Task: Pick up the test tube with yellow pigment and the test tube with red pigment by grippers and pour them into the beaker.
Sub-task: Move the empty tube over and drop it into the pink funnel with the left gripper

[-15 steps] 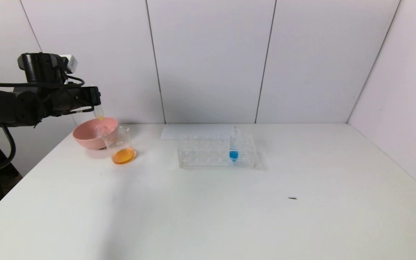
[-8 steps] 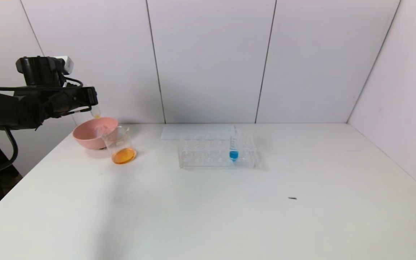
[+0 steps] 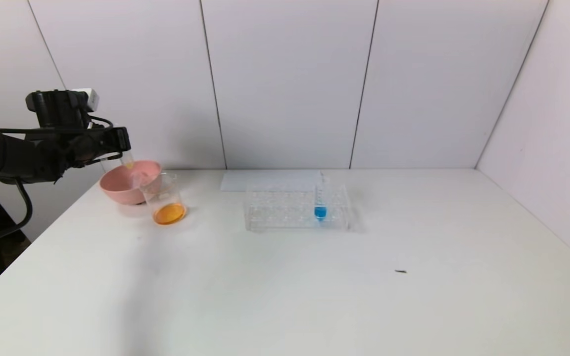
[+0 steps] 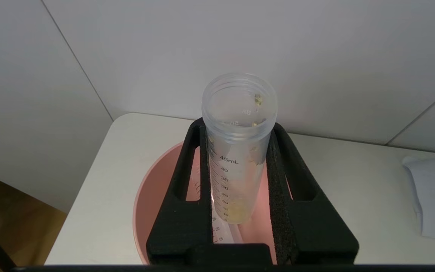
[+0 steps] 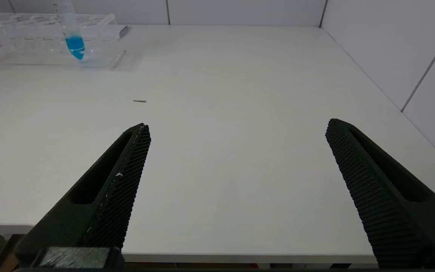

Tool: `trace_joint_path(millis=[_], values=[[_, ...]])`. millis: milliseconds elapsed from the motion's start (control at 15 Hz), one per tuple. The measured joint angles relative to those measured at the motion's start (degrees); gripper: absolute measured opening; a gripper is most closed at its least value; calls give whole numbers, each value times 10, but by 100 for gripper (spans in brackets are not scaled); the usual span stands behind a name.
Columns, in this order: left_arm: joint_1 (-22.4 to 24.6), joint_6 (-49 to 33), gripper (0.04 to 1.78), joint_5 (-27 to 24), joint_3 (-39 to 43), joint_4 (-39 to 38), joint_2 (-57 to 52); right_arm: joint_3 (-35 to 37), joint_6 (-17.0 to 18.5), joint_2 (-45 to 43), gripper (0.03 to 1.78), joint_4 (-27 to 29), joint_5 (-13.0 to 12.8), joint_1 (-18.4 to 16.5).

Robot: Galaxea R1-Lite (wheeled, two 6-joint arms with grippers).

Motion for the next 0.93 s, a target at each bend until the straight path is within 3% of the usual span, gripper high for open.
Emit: trace_joint_path(millis=[933], values=[[4,8,44,0,-19,-1,68,0,0,0,170,0,0,0]])
